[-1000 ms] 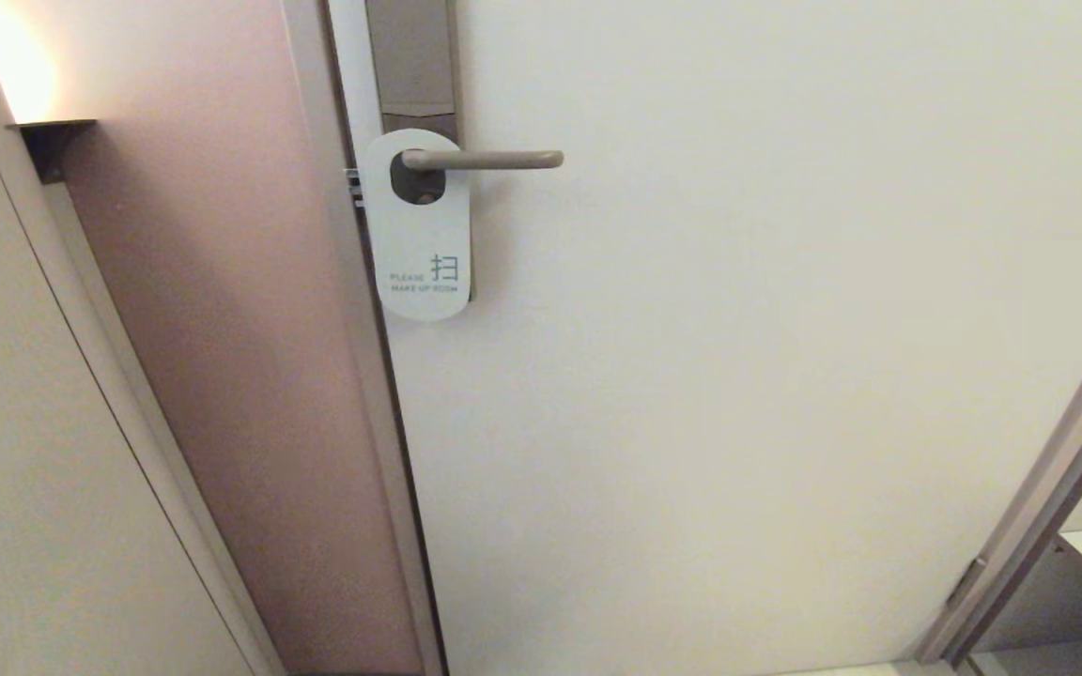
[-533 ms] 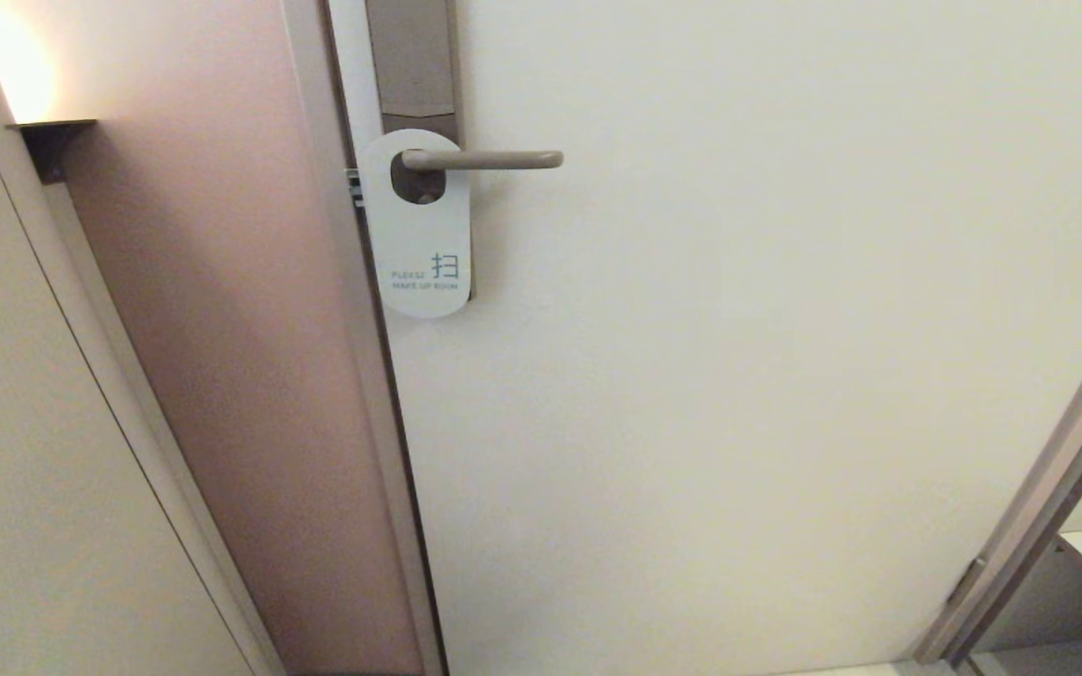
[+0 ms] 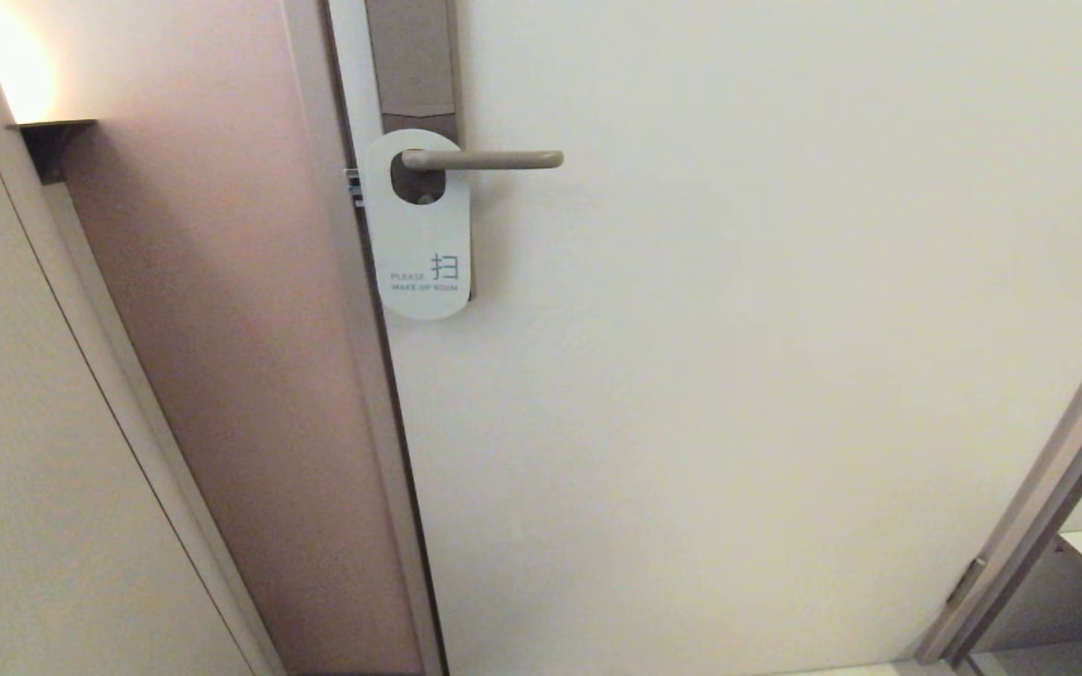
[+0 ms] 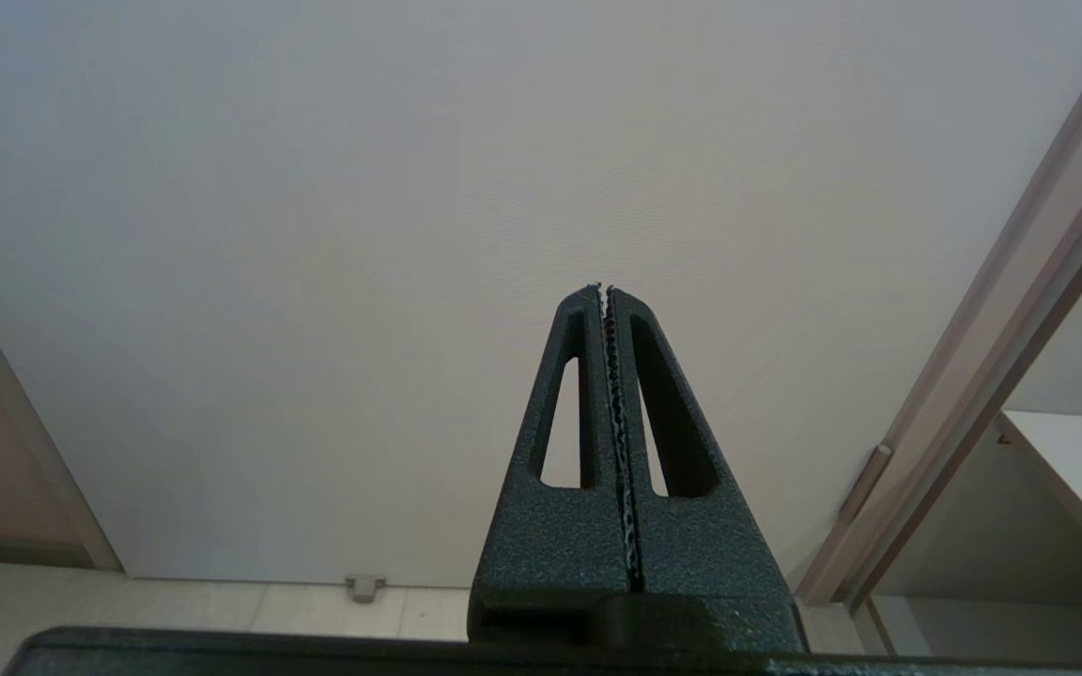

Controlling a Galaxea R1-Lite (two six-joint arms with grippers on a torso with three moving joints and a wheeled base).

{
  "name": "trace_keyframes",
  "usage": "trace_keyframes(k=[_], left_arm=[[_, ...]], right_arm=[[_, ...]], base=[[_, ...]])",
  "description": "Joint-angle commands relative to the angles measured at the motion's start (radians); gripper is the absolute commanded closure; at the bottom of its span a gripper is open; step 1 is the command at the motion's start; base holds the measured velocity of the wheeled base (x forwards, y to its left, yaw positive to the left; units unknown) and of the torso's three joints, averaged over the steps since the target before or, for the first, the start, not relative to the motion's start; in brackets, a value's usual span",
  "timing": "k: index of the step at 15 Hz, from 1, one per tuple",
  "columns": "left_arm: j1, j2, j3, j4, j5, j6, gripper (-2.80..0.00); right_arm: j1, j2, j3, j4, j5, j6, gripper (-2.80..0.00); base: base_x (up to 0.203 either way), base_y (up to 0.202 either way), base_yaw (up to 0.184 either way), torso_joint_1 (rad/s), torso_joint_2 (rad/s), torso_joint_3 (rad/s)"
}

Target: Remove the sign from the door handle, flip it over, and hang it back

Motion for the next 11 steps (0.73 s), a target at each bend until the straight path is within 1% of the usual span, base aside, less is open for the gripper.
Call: trace_keyframes(k=[1, 11], left_arm=[[0.001, 0.000, 0.000, -0.001, 0.000, 0.001, 0.00], [0.001, 0.000, 0.000, -0.001, 0.000, 0.001, 0.00]], right_arm=[[0.000, 0.000, 0.000, 0.000, 0.000, 0.000, 0.00], [0.000, 0.000, 0.000, -0.001, -0.007, 0.023, 0.00]], base=[[0.000, 0.000, 0.000, 0.000, 0.00, 0.000], [0.000, 0.000, 0.000, 0.000, 0.00, 0.000]])
